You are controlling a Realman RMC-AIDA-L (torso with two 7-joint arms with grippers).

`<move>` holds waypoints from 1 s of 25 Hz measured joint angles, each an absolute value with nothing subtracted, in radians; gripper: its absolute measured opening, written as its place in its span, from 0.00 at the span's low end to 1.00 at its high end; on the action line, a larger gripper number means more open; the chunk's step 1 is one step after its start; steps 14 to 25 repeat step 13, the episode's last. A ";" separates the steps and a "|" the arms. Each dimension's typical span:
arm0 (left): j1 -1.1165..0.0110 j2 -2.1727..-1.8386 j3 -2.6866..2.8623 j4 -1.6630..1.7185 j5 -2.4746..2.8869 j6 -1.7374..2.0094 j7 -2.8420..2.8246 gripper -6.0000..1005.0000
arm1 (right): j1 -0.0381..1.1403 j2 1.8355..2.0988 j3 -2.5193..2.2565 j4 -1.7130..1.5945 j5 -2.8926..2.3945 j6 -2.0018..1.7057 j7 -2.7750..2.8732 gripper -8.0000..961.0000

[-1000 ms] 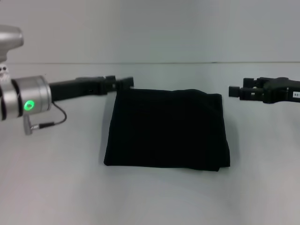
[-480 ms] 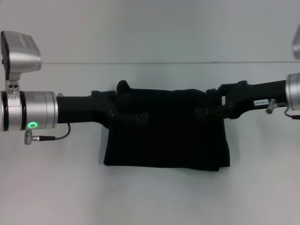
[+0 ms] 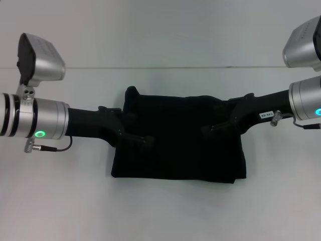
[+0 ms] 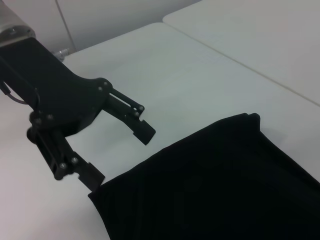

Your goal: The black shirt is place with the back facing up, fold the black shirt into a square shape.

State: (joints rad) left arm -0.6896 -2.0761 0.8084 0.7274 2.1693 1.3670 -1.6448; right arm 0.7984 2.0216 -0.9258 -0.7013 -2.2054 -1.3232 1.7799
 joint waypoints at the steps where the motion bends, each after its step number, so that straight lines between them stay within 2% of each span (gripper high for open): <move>1: -0.691 -2.078 0.809 0.728 2.171 1.365 -1.643 0.94 | 0.799 2.022 -0.925 -0.701 -2.205 -1.323 1.780 0.90; 25: -0.691 -2.080 0.799 0.730 2.166 1.364 -1.640 0.94 | 0.793 2.023 -0.910 -0.701 -2.201 -1.322 1.779 0.90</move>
